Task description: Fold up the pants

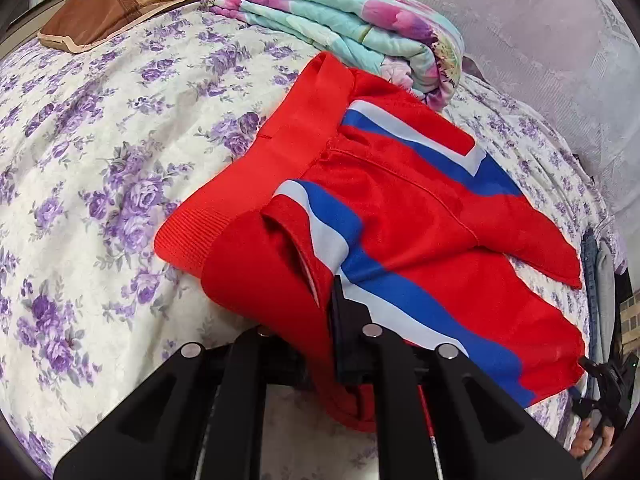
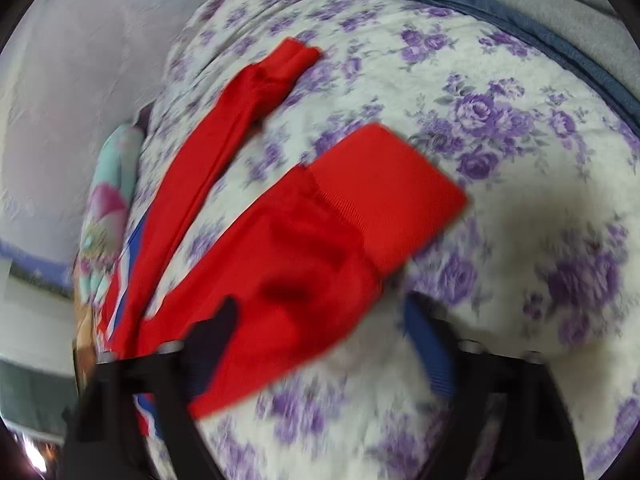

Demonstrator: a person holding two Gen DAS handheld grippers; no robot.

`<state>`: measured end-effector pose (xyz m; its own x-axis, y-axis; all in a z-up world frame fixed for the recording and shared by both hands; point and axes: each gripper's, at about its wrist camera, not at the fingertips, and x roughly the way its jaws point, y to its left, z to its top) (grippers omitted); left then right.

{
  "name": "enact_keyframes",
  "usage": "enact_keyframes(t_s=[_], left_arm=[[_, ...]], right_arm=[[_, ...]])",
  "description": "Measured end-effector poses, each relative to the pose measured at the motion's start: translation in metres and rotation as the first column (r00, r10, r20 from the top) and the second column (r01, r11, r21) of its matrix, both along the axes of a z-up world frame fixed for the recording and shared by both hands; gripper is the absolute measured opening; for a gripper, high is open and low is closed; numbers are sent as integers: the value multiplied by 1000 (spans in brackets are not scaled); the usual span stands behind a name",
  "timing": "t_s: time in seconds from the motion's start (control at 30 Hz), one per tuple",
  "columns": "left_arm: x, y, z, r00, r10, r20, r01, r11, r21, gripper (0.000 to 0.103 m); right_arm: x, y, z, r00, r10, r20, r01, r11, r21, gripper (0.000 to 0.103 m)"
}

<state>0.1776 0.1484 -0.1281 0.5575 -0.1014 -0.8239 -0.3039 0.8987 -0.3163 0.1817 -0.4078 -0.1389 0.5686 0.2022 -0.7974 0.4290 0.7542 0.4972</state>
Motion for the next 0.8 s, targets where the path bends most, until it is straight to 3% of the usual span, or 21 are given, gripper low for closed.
enact_keyframes(t_s=[0.03,0.13,0.27,0.4,0.57,0.63,0.67,0.7,0.73,0.8], left_arm=[[1,-1,0,1000,-2,-2,2,1000,8,9],[7,-3,-2,1000,-3,-15,4,1000,27,9],[-5,-2,6,1000,-17,-6,17,1000,24,9],[-43,8,17,999,-48,-10,48,999,12,8],[-73,17,11,997,-77,-33,78,996,38,9],[-66,11,-2,993,-98,-71,103,992,75,17],[-67,9,-4,993,-99,-69,105,990,93,18],[-71,7,1,993,-104,-58,110,987,114,30],[-76,5,7,991,-126,-50,132,984,123,56],[-92,8,23,989,-148,-14,149,979,140,75]], right_arm=[[4,0,-5,1000,19,5,-19,1000,18,6],[0,-3,-12,1000,-14,24,12,998,68,5],[-26,9,17,999,17,28,-16,999,-39,5],[-82,13,39,996,67,55,-64,996,-58,5],[-128,22,19,995,101,7,-101,992,-78,7],[-120,28,-2,993,107,-52,-112,987,-113,16],[-120,31,1,993,111,-24,-114,983,-147,19],[-120,35,4,991,129,-33,-133,978,-162,33],[-118,40,9,986,157,-49,-163,971,-173,54],[-123,46,29,988,136,-69,-150,947,-283,68]])
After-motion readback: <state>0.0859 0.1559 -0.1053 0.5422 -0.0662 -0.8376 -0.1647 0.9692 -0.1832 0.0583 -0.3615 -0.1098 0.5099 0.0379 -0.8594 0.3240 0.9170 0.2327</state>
